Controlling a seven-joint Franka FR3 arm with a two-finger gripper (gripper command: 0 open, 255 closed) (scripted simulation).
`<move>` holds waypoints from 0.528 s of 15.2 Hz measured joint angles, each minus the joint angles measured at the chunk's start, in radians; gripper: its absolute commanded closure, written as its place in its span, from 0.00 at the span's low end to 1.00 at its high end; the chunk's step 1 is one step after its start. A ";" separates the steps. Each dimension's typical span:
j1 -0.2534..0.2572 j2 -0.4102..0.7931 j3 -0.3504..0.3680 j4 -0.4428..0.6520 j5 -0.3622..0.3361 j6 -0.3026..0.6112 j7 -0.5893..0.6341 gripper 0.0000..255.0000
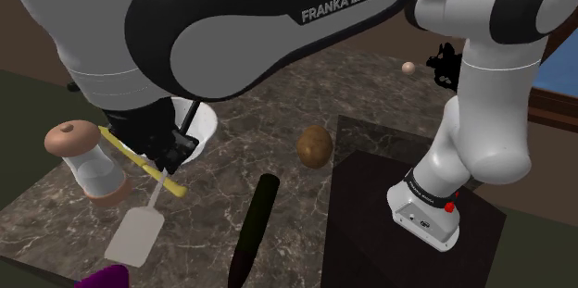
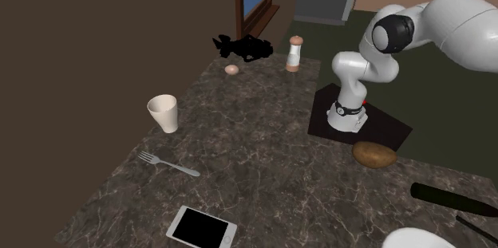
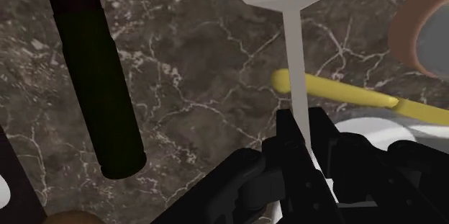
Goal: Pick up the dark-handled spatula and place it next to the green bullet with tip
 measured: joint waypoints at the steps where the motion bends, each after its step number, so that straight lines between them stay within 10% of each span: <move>1: 0.033 0.039 -0.002 0.054 -0.017 -0.021 0.020 1.00; 8: 0.115 0.146 -0.016 0.166 -0.063 -0.038 0.071 1.00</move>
